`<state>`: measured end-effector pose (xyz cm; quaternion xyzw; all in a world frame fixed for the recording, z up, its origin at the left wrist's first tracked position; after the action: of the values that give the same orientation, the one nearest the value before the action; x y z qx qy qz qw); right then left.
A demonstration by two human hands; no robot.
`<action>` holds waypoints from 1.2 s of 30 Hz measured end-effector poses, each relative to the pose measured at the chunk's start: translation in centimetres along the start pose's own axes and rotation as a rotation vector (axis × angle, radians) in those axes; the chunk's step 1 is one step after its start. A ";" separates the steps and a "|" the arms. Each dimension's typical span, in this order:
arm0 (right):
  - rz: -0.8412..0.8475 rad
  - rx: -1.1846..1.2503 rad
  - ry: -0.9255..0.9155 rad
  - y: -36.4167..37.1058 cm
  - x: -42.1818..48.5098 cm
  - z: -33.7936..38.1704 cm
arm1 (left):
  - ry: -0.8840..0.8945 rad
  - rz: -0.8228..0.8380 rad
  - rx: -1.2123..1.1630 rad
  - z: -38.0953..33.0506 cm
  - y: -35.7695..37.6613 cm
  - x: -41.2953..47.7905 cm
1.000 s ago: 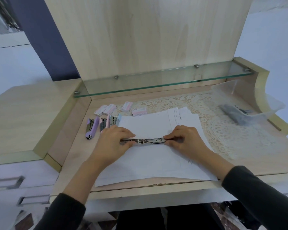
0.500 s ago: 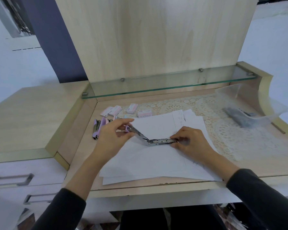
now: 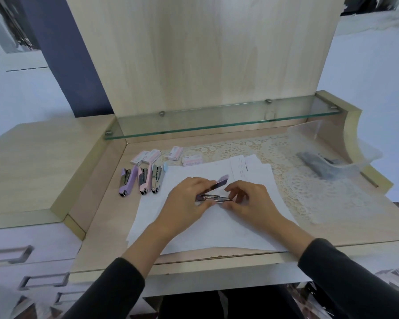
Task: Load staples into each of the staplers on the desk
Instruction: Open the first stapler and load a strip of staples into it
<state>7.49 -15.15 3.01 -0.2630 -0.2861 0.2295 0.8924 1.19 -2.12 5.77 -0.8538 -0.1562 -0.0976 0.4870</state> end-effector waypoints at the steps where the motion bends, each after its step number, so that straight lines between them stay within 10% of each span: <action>1: 0.020 0.015 0.008 0.0 0.0 -0.1 | 0.000 0.020 0.039 0.1 0.3 0.0; 36: -0.026 0.200 -0.007 -1.7 -0.6 0.1 | -0.014 -0.117 -0.165 -0.6 -0.3 -0.4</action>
<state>7.46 -16.75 3.87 -0.1682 -0.2683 0.2464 0.9160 0.67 -2.60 6.22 -0.8810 -0.2008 -0.1325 0.4075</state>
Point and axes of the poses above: each hand's wrist, its own x-axis towards the middle knuckle, its own y-axis out of the palm, z = x × y, the point moved 7 cm from there along x, towards the middle knuckle, and after that the axes turned 11 degrees about -y, right-handed, at the moved point
